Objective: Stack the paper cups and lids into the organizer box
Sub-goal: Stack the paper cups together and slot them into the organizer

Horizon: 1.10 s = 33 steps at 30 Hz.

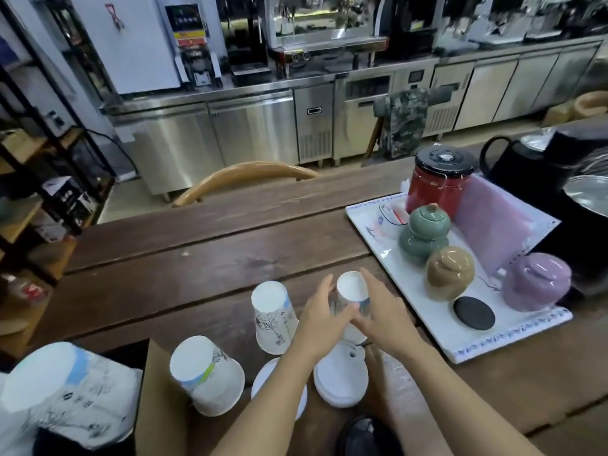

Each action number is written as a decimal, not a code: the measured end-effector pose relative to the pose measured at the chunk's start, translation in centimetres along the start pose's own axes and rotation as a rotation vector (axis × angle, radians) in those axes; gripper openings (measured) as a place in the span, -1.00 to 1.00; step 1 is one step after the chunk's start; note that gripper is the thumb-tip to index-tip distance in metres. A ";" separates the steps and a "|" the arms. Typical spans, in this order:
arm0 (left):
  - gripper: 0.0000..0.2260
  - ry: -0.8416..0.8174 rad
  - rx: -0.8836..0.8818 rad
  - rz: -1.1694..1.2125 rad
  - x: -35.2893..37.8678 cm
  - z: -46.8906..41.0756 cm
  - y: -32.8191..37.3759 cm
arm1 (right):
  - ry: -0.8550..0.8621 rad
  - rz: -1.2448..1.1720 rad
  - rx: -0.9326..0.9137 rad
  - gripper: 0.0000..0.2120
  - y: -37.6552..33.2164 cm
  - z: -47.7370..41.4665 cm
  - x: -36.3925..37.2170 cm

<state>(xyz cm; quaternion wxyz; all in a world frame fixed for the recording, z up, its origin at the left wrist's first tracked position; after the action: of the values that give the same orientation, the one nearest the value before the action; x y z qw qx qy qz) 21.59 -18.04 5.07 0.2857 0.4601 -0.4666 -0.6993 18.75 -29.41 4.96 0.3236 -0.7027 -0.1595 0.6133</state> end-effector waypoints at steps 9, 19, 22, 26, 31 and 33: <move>-0.63 0.005 0.125 0.067 -1.5 0.8 2.3 | 0.160 -0.126 -0.080 -0.43 -2.2 -0.9 -2.6; -0.84 0.630 0.029 0.332 -13.1 3.1 1.1 | 0.435 -0.248 -0.232 -0.29 -9.2 -0.8 -7.2; -0.72 0.562 -0.293 0.580 -12.9 2.6 -2.9 | 0.455 -0.308 -0.269 -0.29 -10.9 -0.5 -7.1; -0.55 0.425 -0.498 0.770 -11.2 2.5 -5.4 | 0.349 -0.333 -0.326 -0.31 -12.3 -0.7 -5.3; -0.43 0.370 -0.585 0.852 -9.7 2.1 -7.4 | 0.210 -0.306 -0.363 -0.30 -12.6 -1.0 -2.4; -0.50 0.307 -0.565 0.844 -8.8 1.8 -7.4 | 0.180 -0.317 -0.346 -0.29 -12.2 -1.1 -1.6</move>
<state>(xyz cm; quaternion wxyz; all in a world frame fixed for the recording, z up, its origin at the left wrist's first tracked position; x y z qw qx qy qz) 23.84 -7.06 1.87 0.7201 0.2344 -0.3573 -0.5467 21.61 -21.63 14.15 0.3039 -0.7656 -0.3409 0.4532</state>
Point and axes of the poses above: each hand's wrist, its own z-axis away from the middle knuckle, its own x-axis out of the palm, y = z × x, the point moved 8 cm from there along -z, towards the middle knuckle, and after that the axes turned 4 degrees about y, right-handed, at the moved point
